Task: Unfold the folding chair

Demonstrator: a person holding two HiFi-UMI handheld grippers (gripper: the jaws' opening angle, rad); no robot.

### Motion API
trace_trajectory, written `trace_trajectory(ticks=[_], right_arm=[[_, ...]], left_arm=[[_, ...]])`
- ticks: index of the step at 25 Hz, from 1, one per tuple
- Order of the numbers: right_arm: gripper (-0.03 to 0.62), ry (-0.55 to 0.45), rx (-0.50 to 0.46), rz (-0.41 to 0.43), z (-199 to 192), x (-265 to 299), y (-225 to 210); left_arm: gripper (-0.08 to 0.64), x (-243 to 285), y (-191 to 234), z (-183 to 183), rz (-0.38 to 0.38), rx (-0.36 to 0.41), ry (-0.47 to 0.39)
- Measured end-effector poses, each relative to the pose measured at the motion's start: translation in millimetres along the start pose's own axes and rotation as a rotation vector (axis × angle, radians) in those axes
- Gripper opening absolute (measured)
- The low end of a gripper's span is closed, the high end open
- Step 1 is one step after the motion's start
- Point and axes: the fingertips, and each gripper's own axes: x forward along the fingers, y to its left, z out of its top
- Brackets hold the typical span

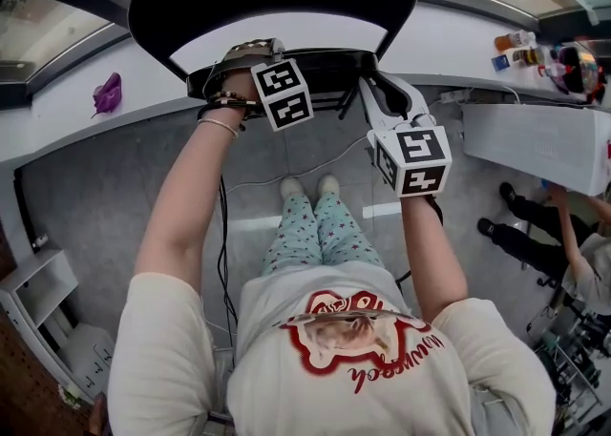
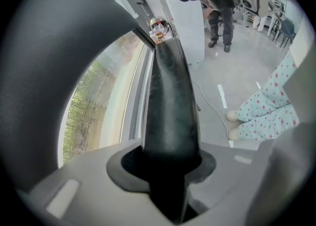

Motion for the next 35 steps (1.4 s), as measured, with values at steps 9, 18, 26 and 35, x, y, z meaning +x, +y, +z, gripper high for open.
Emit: trace_trajectory(ticks=[9,18,26,35], right_arm=[[0.102,-0.010,-0.002,0.047,0,18,28],[0.140,-0.031,0.027,-0.198,-14,29,-45],[0.209,-0.015,0.157,-0.321,-26,67,-88],[0.124,0.018,0.229,-0.298,-28,99,-111]], left_arm=[[0.133,-3,-2,0,0.015,0.003,0.000],[0.132,-8,-14,-2,0.050,0.005,0.005],[0.135,-8,-16,-1,0.059,-0.006,0.019],[0.136,-9,-15,-1,0.076,0.003,0.027]])
